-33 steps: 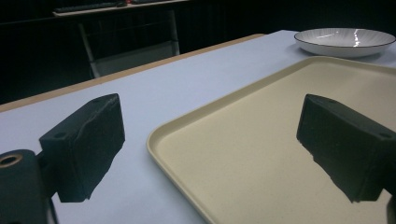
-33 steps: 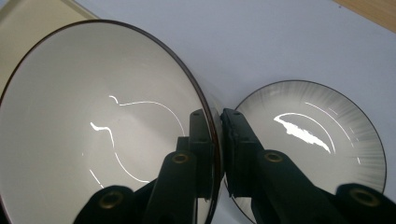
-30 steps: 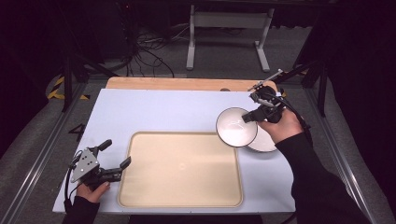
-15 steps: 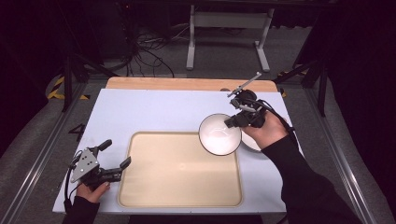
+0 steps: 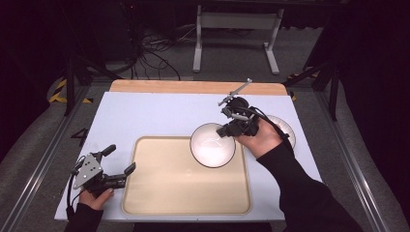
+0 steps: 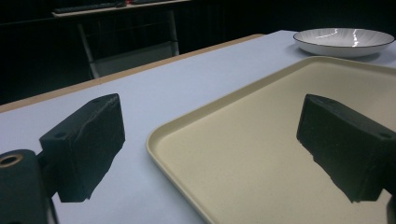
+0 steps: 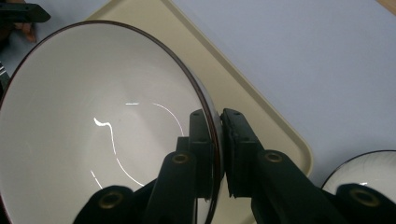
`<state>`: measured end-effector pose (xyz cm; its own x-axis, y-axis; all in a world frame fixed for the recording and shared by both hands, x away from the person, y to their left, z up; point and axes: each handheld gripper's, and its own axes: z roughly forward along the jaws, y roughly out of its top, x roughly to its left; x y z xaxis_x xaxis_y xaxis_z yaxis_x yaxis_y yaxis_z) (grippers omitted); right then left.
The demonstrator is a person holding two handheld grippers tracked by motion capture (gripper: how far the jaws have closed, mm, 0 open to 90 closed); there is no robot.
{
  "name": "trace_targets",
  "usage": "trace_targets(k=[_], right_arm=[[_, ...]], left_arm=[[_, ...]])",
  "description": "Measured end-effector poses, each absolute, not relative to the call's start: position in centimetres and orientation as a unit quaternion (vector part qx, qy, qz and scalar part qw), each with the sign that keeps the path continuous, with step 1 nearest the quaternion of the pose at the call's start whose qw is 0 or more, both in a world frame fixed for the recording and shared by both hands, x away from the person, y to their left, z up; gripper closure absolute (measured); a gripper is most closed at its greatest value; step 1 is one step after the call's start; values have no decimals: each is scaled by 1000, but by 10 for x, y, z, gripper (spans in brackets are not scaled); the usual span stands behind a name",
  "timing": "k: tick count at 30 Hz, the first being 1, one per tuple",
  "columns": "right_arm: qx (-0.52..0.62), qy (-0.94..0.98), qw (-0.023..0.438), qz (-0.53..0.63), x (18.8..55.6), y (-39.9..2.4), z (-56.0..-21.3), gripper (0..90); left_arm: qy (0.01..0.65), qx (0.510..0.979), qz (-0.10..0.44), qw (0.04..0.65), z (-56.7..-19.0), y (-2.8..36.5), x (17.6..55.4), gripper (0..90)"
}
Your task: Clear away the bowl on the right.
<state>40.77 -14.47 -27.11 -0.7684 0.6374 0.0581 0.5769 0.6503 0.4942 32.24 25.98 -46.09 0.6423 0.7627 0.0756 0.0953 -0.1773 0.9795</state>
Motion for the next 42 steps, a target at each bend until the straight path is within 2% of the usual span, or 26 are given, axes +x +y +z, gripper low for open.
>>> trace_targets(k=[11,42], right_arm=[[313,912,49,260,408,-130,-279,829],[304,926,6,222,422,-94,-347,815]], left_arm=[[302,709,295,565,-461,260,323,84],[303,708,295,565,-461,260,322,85]])
